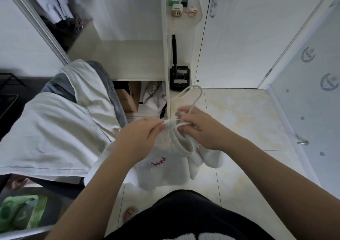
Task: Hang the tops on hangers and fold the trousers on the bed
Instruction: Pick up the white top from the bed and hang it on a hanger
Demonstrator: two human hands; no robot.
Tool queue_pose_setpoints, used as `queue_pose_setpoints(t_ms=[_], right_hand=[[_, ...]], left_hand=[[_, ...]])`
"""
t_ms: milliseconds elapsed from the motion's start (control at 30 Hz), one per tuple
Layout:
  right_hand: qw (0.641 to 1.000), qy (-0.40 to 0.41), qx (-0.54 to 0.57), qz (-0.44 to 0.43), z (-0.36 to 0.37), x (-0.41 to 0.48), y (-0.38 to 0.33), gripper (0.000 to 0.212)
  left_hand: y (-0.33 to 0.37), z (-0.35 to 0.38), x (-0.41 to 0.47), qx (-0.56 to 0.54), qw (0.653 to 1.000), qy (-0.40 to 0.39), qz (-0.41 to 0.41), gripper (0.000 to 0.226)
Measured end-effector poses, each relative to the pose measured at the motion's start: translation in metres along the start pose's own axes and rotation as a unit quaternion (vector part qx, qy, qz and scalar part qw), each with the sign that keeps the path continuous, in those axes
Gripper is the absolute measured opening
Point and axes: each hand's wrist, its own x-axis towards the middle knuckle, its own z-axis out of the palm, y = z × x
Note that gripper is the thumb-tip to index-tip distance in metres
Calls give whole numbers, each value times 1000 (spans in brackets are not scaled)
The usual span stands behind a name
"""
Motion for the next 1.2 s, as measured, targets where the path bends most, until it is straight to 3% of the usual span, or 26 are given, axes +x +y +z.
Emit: queue_pose_setpoints(t_ms=[67,133,200,267,400,500,600,733,833,933,1033,1200], right_hand=[[999,10,23,-23,-5,-1,-4,24],[994,82,53,-42,-10,-6,-3,30],[978,172,121,-11,-13,-13,0,39],[959,212,186,33,-18,-15,4,38],[970,113,204,71,-30,-15,15,15],[984,25,160,70,-30,-10,11,24],[992,-12,100,74,-34,-3,2,29],[997,-7,46,64,-46,-2,-2,29],[993,25,95,62,-47,-5,-1,33],[985,97,123,72,-48,-7,3,47],[983,114,116,88,-48,-9,8,60],[982,90,109,127,-49,-16,18,59]], left_hand=[[-5,-2,2,-12,1000,16,6,37],[-13,-6,5,-42,999,32,8,34],[-23,-13,7,-71,996,55,-2,32],[-33,-21,8,-95,992,78,-19,31],[-46,-35,12,-96,989,110,-34,25],[-39,-30,19,-85,994,73,-14,25],[-32,-21,23,-59,998,35,-1,22],[-34,-18,21,-60,998,-6,-17,33],[-39,-11,19,-28,998,-36,-36,33],[-52,0,15,-33,998,39,-47,43],[-61,9,10,-52,988,132,-67,25],[-67,13,7,-26,989,141,-33,9]])
